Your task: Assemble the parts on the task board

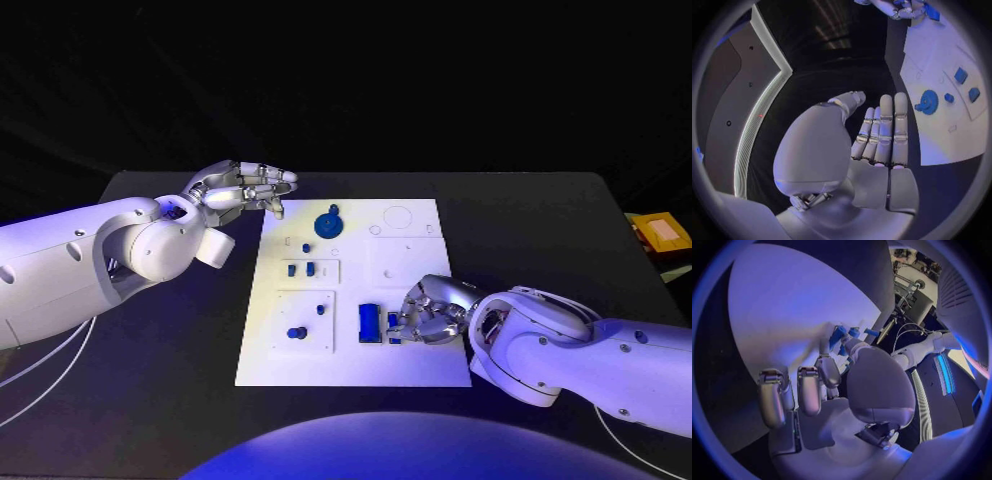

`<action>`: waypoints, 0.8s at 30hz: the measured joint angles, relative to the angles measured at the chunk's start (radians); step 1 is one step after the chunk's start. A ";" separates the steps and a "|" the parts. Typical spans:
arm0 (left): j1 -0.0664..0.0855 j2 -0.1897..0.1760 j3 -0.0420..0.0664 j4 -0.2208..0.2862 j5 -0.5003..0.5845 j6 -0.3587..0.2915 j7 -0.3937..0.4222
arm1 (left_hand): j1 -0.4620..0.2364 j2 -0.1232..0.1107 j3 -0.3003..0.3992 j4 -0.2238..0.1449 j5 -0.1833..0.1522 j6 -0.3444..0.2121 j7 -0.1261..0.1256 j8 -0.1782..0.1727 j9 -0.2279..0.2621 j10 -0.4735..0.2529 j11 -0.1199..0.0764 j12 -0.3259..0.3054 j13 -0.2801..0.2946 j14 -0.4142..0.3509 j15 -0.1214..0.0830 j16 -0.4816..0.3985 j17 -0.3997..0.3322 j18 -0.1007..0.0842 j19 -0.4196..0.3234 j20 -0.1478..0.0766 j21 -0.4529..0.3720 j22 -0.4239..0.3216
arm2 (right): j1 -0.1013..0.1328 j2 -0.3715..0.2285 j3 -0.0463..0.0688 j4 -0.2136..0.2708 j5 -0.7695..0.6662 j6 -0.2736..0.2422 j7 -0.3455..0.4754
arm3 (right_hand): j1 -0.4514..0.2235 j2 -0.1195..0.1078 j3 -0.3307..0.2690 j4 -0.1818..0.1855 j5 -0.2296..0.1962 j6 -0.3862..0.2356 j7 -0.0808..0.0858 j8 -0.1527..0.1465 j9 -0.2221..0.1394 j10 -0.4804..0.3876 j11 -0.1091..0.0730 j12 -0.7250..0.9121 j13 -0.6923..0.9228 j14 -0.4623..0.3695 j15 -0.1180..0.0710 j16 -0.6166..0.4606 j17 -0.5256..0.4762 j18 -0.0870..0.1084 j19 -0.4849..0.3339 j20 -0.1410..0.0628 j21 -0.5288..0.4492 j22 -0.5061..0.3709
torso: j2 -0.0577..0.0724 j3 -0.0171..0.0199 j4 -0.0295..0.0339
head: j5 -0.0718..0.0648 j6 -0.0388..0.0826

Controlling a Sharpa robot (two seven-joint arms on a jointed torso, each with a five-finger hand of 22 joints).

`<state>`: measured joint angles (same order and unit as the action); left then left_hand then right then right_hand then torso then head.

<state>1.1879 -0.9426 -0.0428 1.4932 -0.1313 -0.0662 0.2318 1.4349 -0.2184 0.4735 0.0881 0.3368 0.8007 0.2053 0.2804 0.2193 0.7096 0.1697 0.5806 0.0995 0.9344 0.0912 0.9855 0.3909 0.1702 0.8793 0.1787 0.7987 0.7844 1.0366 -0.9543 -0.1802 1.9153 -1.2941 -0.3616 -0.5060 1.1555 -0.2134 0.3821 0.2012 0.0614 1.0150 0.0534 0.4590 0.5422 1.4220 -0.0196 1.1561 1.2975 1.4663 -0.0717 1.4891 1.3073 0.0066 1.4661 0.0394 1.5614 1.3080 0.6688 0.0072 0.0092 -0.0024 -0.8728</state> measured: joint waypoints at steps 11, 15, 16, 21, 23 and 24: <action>0.000 0.003 0.000 -0.004 0.000 0.001 0.000 | 0.000 0.000 0.000 0.000 0.000 0.000 0.000 0.000 0.000 0.000 0.000 0.000 0.000 0.000 0.000 0.000 0.000 0.000 0.000 0.000 0.000 0.001 | 0.000 -0.013 0.000 0.002 -0.012 -0.005 0.013 | -0.003 -0.007 -0.036 0.030 0.001 0.004 0.004 0.000 0.000 0.000 0.000 -0.003 0.000 0.000 0.000 0.000 0.001 0.000 0.000 0.000 0.000 0.000 | -0.002 0.0004 0.0000 | 0.000 0.000; 0.000 0.003 0.000 -0.005 0.000 0.001 0.000 | 0.000 0.000 0.000 0.000 0.000 0.000 0.000 0.000 0.000 0.000 0.000 0.000 0.000 0.000 0.000 0.000 0.000 0.000 0.000 0.000 0.000 0.001 | 0.000 -0.013 0.000 -0.004 -0.012 -0.006 0.026 | -0.015 -0.006 -0.062 0.050 0.002 0.004 0.004 0.000 0.000 0.000 0.000 -0.003 0.002 0.000 0.000 0.000 0.001 0.000 0.000 0.000 0.000 0.000 | 0.000 0.0011 -0.0001 | 0.000 0.000; 0.000 0.003 0.000 -0.005 0.000 0.001 0.000 | 0.000 0.000 0.000 0.000 0.000 0.000 0.000 0.000 0.000 0.000 0.000 0.000 0.000 0.000 0.000 0.000 0.000 0.000 0.000 0.000 0.000 0.001 | 0.000 -0.013 0.000 -0.006 -0.012 -0.006 0.028 | -0.015 -0.006 -0.068 0.056 -0.003 0.003 0.004 0.000 0.000 0.000 0.000 -0.003 0.002 0.000 0.000 0.000 0.001 0.000 0.000 0.000 0.000 0.000 | 0.000 0.0011 0.0000 | 0.000 0.000; 0.000 0.004 0.000 -0.006 0.000 0.001 0.000 | 0.000 0.000 0.000 0.000 0.000 0.000 0.000 0.000 0.000 0.000 0.000 0.000 0.000 0.000 0.000 0.000 0.000 0.000 0.000 0.000 0.000 0.001 | 0.000 -0.010 0.000 -0.023 -0.011 -0.005 0.044 | -0.015 -0.006 -0.080 0.058 -0.008 0.004 0.004 0.000 0.000 0.000 0.000 -0.003 0.004 0.000 0.000 0.000 0.001 0.000 0.000 0.000 0.000 0.000 | 0.001 0.0015 0.0000 | 0.001 0.000; 0.000 0.004 0.000 -0.006 0.000 0.001 0.000 | 0.000 0.000 0.000 0.000 0.000 0.000 0.000 0.000 0.000 0.000 0.000 0.000 0.000 0.000 0.000 0.000 0.000 0.000 0.000 0.000 0.000 0.001 | 0.001 -0.008 0.000 -0.029 -0.011 -0.003 0.051 | -0.014 -0.007 -0.086 0.055 -0.008 0.004 0.004 0.000 0.000 0.000 0.000 -0.003 0.004 0.000 0.000 0.000 0.001 0.000 0.000 0.000 0.000 0.000 | 0.001 0.0017 0.0000 | 0.002 0.000; 0.000 0.004 0.000 -0.006 0.000 0.001 0.000 | 0.000 0.000 0.000 0.000 0.000 0.000 0.000 0.000 0.000 0.000 0.000 0.000 0.000 0.000 0.000 0.000 0.000 0.000 0.000 0.000 0.000 0.001 | 0.001 -0.006 0.000 -0.032 -0.010 -0.002 0.053 | -0.013 -0.008 -0.087 0.054 -0.008 0.004 0.004 0.000 0.000 0.000 0.000 -0.003 0.004 0.000 0.000 0.000 0.001 0.000 0.000 0.000 0.000 0.000 | 0.001 0.0017 0.0000 | 0.002 0.000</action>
<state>1.1877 -0.9384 -0.0428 1.4873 -0.1313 -0.0651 0.2317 1.4350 -0.2184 0.4737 0.0880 0.3368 0.8008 0.2053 0.2804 0.2195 0.7096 0.1697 0.5806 0.0995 0.9344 0.0913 0.9855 0.3909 0.1702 0.8793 0.1787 0.7987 0.7854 1.0372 -0.9602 -0.1806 1.8837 -1.3046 -0.3636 -0.4530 1.1426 -0.2214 0.2947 0.2553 0.0536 1.0185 0.0569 0.4591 0.5420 1.4220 -0.0196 1.1535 1.3018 1.4663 -0.0717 1.4891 1.3080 0.0067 1.4660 0.0394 1.5613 1.3077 0.6701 0.0089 0.0092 -0.0004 -0.8728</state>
